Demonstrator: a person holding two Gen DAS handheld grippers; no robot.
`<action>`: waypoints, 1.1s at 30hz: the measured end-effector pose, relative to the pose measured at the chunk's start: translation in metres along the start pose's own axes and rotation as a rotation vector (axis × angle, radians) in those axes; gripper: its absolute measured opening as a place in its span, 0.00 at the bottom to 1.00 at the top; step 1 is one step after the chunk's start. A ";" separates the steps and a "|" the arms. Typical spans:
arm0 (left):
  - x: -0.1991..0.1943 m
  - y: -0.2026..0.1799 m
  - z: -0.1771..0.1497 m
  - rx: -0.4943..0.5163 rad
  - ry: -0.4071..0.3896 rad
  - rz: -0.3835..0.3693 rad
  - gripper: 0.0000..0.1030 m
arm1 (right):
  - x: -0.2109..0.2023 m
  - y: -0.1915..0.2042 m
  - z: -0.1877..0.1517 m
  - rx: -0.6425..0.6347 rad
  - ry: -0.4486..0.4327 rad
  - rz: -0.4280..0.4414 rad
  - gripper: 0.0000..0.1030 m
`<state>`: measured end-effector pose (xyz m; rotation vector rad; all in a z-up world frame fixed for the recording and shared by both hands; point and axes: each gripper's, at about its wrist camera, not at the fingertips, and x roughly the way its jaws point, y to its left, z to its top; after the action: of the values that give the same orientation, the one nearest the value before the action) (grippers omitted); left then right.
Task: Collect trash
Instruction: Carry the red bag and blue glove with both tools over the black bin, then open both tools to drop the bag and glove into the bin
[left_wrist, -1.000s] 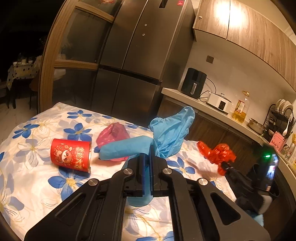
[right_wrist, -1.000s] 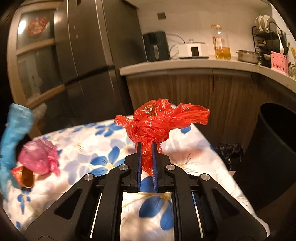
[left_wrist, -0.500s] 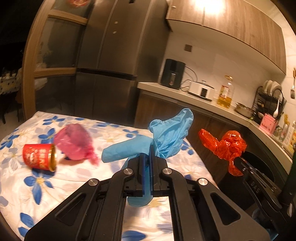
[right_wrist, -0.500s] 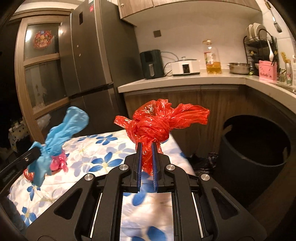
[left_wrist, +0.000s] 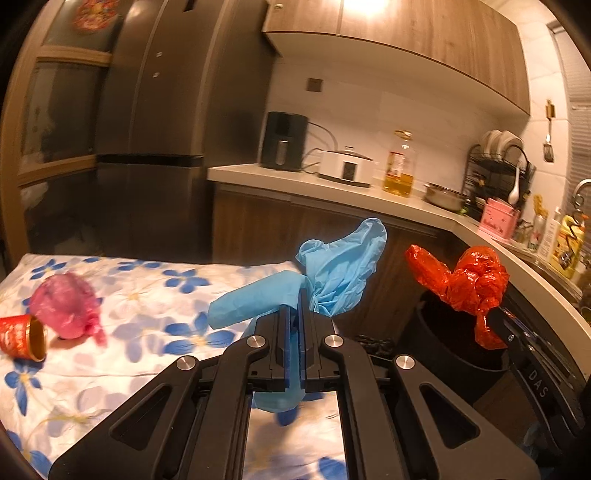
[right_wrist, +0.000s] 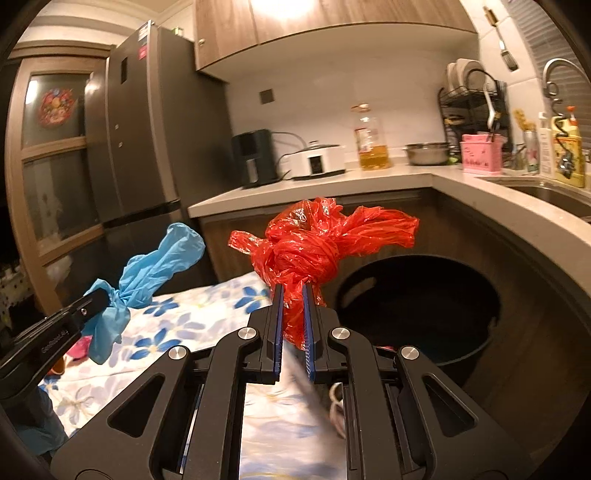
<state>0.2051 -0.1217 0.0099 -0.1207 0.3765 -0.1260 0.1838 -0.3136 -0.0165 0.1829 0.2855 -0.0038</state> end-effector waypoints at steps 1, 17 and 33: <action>0.001 -0.006 0.000 0.008 0.000 -0.008 0.03 | -0.002 -0.006 0.001 0.002 -0.005 -0.012 0.09; 0.045 -0.115 0.014 0.114 -0.001 -0.178 0.03 | -0.002 -0.094 0.018 0.074 -0.023 -0.175 0.09; 0.094 -0.171 0.000 0.183 0.060 -0.289 0.03 | 0.031 -0.118 0.011 0.087 0.044 -0.185 0.10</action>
<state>0.2747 -0.3034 0.0000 0.0107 0.4038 -0.4486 0.2128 -0.4313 -0.0355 0.2423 0.3460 -0.1955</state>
